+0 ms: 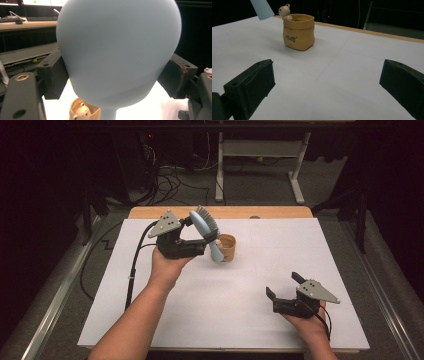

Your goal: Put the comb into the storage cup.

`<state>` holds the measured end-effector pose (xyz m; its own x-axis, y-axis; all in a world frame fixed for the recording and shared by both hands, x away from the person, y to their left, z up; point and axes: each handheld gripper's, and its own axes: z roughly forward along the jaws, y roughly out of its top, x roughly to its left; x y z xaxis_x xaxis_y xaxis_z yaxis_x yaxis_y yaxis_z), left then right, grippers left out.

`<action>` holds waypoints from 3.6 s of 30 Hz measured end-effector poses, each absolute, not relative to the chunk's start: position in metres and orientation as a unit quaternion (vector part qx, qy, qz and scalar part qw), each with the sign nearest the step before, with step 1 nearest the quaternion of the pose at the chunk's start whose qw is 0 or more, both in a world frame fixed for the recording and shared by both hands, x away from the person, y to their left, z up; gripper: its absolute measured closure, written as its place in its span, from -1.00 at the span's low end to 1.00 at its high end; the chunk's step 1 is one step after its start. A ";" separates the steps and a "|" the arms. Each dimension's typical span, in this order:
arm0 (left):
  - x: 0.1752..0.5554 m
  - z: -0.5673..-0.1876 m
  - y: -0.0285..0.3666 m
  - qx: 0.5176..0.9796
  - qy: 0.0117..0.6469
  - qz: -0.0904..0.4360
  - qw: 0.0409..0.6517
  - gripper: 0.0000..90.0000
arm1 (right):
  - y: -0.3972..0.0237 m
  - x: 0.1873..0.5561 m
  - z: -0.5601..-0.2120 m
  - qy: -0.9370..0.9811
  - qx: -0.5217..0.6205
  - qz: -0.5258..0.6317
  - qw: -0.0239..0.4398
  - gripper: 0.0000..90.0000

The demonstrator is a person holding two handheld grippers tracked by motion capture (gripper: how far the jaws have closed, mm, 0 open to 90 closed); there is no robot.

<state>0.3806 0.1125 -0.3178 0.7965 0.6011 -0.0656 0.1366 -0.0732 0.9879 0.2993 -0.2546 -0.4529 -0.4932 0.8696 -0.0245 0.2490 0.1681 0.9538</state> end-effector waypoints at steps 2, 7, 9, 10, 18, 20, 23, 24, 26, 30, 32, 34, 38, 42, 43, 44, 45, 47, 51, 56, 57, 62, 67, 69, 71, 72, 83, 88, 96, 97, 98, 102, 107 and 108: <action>0.382 -0.316 0.109 0.709 0.259 0.184 0.629 -0.55 | -0.255 0.299 -0.453 0.700 0.400 0.507 0.306 -0.99; 0.386 -0.311 0.102 0.710 0.256 0.183 0.630 -0.55 | -0.255 0.300 -0.454 0.701 0.400 0.507 0.303 -0.99; 0.388 -0.309 0.099 0.711 0.255 0.183 0.629 -0.55 | -0.255 0.300 -0.454 0.700 0.401 0.507 0.303 -0.99; 0.388 -0.308 0.097 0.711 0.254 0.183 0.629 -0.55 | -0.255 0.300 -0.454 0.700 0.400 0.507 0.303 -0.99; 0.393 -0.302 0.087 0.710 0.245 0.187 0.633 -0.55 | -0.254 0.299 -0.454 0.701 0.397 0.509 0.303 -0.99; 0.395 -0.301 0.086 0.712 0.245 0.188 0.631 -0.56 | -0.254 0.299 -0.454 0.701 0.398 0.509 0.302 -0.99; 0.399 -0.300 0.084 0.713 0.245 0.189 0.629 -0.55 | -0.254 0.299 -0.454 0.701 0.396 0.510 0.303 -0.99; 0.400 -0.299 0.083 0.712 0.248 0.189 0.629 -0.56 | -0.254 0.299 -0.454 0.702 0.396 0.509 0.302 -0.99; 0.403 -0.298 0.083 0.711 0.249 0.189 0.630 -0.55 | -0.253 0.299 -0.454 0.703 0.397 0.508 0.301 -0.99; 0.406 -0.295 0.081 0.708 0.251 0.191 0.632 -0.55 | -0.253 0.298 -0.454 0.703 0.395 0.509 0.301 -0.99; 0.408 -0.294 0.079 0.708 0.250 0.191 0.632 -0.55 | -0.254 0.298 -0.454 0.702 0.395 0.509 0.303 -0.99; 0.409 -0.292 0.077 0.708 0.249 0.192 0.632 -0.56 | -0.254 0.298 -0.453 0.701 0.397 0.509 0.302 -0.99; 0.411 -0.290 0.074 0.708 0.248 0.196 0.631 -0.56 | -0.254 0.298 -0.453 0.701 0.396 0.510 0.302 -0.99; 0.413 -0.288 0.073 0.705 0.249 0.197 0.634 -0.55 | -0.254 0.298 -0.453 0.701 0.396 0.511 0.302 -0.99; 0.413 -0.288 0.073 0.706 0.249 0.198 0.633 -0.56 | -0.254 0.298 -0.453 0.701 0.396 0.511 0.302 -0.99; 0.414 -0.288 0.073 0.705 0.250 0.199 0.633 -0.55 | -0.254 0.298 -0.453 0.701 0.396 0.511 0.302 -0.99; 0.415 -0.287 0.073 0.704 0.252 0.200 0.633 -0.55 | -0.254 0.298 -0.453 0.700 0.397 0.511 0.302 -0.99; 0.416 -0.287 0.073 0.703 0.254 0.201 0.634 -0.56 | -0.254 0.298 -0.453 0.701 0.396 0.511 0.302 -0.99; 0.419 -0.287 0.073 0.701 0.258 0.202 0.634 -0.55 | -0.254 0.298 -0.453 0.700 0.397 0.511 0.302 -0.99; 0.422 -0.289 0.073 0.701 0.260 0.207 0.630 -0.55 | -0.255 0.298 -0.453 0.699 0.398 0.511 0.302 -0.99; 0.422 -0.289 0.073 0.700 0.261 0.207 0.631 -0.56 | -0.255 0.298 -0.453 0.699 0.399 0.511 0.302 -0.99; 0.425 -0.291 0.073 0.700 0.266 0.210 0.629 -0.56 | -0.255 0.298 -0.453 0.699 0.398 0.511 0.302 -0.99; 0.429 -0.294 0.073 0.699 0.274 0.210 0.626 -0.55 | -0.255 0.298 -0.453 0.699 0.398 0.512 0.302 -0.99; 0.430 -0.294 0.073 0.700 0.273 0.213 0.625 -0.55 | -0.256 0.298 -0.454 0.699 0.399 0.512 0.300 -0.99; 0.431 -0.295 0.072 0.699 0.275 0.215 0.624 -0.55 | -0.256 0.299 -0.454 0.699 0.398 0.511 0.301 -0.99; 0.432 -0.296 0.072 0.700 0.276 0.214 0.623 -0.55 | -0.256 0.299 -0.454 0.699 0.399 0.512 0.301 -0.99; 0.442 -0.307 0.068 0.709 0.286 0.215 0.608 -0.55 | -0.256 0.299 -0.454 0.700 0.397 0.512 0.301 -0.99; 0.445 -0.313 0.066 0.708 0.291 0.216 0.606 -0.56 | -0.258 0.300 -0.453 0.696 0.400 0.514 0.302 -0.99; 0.449 -0.325 0.065 0.709 0.305 0.215 0.598 -0.56 | -0.259 0.300 -0.452 0.693 0.402 0.519 0.299 -0.99; 0.450 -0.326 0.064 0.709 0.307 0.213 0.598 -0.56 | -0.259 0.300 -0.452 0.692 0.403 0.520 0.298 -0.99; 0.450 -0.328 0.064 0.710 0.307 0.213 0.597 -0.56 | -0.260 0.301 -0.452 0.691 0.405 0.521 0.295 -0.99; 0.452 -0.332 0.063 0.712 0.310 0.212 0.593 -0.56 | -0.261 0.301 -0.451 0.687 0.407 0.525 0.295 -0.99; 0.455 -0.337 0.061 0.714 0.313 0.211 0.590 -0.56 | -0.261 0.300 -0.451 0.688 0.406 0.524 0.295 -0.99; 0.455 -0.338 0.061 0.714 0.314 0.211 0.590 -0.56 | -0.261 0.300 -0.451 0.688 0.406 0.524 0.295 -0.99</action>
<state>0.4551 0.0610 -0.3381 0.7141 0.6966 -0.0694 0.1995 -0.1075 0.9740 0.3004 -0.2607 -0.4513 -0.4957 0.8683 0.0193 0.2504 0.1216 0.9605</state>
